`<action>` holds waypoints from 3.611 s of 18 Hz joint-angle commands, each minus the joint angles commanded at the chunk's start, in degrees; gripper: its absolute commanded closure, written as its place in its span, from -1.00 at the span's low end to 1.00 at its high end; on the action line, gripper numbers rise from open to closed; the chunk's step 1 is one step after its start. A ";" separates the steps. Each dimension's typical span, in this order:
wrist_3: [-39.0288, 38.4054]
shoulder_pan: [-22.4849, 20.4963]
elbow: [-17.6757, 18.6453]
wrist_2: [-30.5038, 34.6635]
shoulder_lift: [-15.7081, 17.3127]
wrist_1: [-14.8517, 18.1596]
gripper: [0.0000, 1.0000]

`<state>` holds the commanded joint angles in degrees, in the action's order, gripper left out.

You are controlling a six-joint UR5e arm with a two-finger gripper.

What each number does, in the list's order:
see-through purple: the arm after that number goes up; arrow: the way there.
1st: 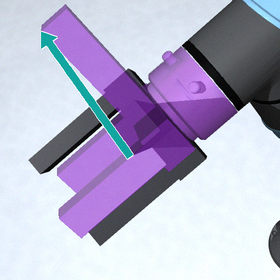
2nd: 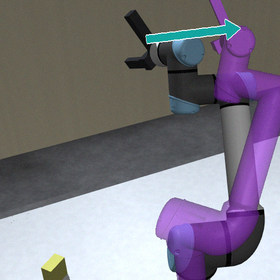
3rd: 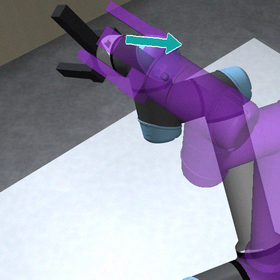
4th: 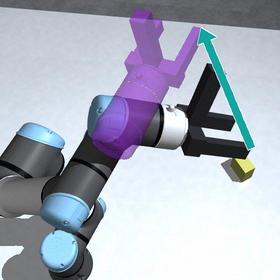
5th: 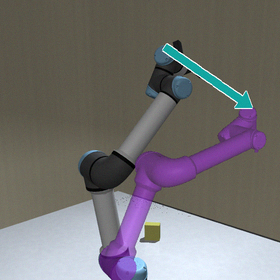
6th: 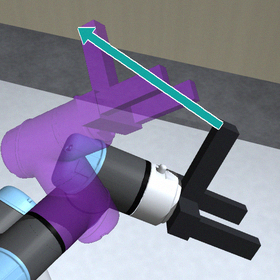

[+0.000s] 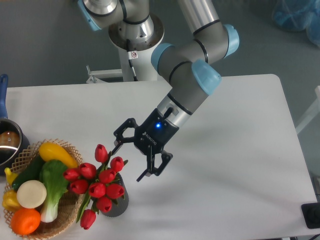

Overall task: Pick up the flowers from the vase
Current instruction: 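Lower the gripper around the tulip stems and close it, then lift the gripped tulip bunch upward out of the vase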

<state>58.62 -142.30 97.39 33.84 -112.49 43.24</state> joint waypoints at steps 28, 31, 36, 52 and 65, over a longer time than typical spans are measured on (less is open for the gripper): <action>-0.09 0.36 -1.15 -4.56 0.16 -0.09 1.00; -0.78 -0.78 -0.97 -7.55 1.57 -0.09 1.00; -3.34 -2.89 -1.06 -11.95 4.03 -0.09 1.00; -3.78 -7.28 -5.28 -18.45 5.00 0.00 1.00; -7.55 -7.55 -5.28 -21.27 5.79 0.00 1.00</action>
<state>51.07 -149.85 92.11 12.57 -106.70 43.24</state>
